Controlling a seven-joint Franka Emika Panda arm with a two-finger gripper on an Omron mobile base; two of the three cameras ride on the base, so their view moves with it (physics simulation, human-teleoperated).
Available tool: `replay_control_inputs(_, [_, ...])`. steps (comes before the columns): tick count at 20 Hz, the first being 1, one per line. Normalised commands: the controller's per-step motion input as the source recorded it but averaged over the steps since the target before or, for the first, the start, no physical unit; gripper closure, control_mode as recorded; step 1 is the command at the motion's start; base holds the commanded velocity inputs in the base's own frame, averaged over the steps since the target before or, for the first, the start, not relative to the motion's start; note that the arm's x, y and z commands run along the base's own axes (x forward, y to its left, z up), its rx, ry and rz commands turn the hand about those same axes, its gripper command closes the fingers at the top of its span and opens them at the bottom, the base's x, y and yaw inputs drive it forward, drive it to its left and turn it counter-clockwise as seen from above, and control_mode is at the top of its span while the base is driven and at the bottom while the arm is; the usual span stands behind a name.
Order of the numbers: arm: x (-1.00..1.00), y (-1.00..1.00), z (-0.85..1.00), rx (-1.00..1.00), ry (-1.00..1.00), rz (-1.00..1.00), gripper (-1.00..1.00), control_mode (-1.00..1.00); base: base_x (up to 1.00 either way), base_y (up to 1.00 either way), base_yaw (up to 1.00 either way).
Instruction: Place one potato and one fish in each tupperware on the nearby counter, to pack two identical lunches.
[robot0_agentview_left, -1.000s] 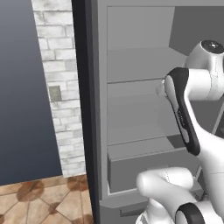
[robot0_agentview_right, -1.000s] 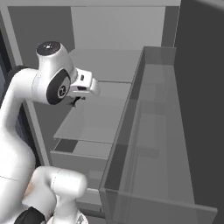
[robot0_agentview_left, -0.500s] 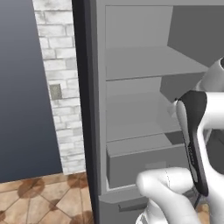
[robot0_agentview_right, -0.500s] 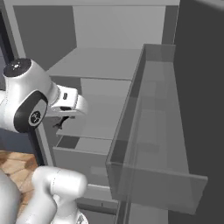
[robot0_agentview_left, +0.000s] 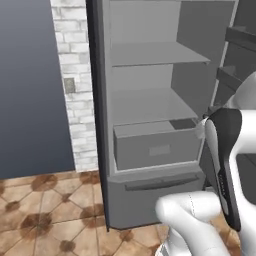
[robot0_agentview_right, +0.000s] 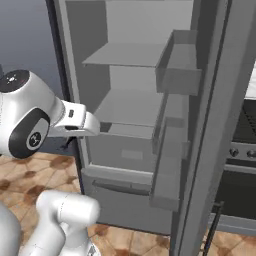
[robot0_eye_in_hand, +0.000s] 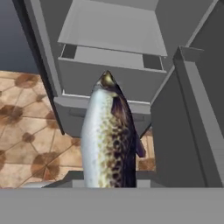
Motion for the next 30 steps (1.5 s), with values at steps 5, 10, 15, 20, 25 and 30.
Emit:
replay_control_inputs(5, [0.00, 0.00, 0.00, 0.00, 0.00, 0.00, 1.00, 1.00, -1.00, 0.00, 0.07])
replay_control_inputs(10, [0.00, 0.00, 0.00, 0.00, 0.00, 0.00, 1.00, 1.00, -1.00, 0.00, 0.04])
replay_control_inputs(15, [0.00, 0.00, 0.00, 0.00, 0.00, 0.00, 1.00, 1.00, -1.00, 0.00, 0.01])
replay_control_inputs(20, [0.00, 0.00, 0.00, 0.00, 0.00, 0.00, 1.00, 1.00, -0.95, -0.12, 0.00])
replay_control_inputs(25, [0.00, 0.00, 0.00, 0.00, 0.00, 0.00, 1.00, 1.00, -0.31, -0.55, -0.05])
replay_control_inputs(30, [0.00, 0.00, 0.00, 0.00, 0.00, 0.00, 1.00, 1.00, -0.25, -0.89, -0.25])
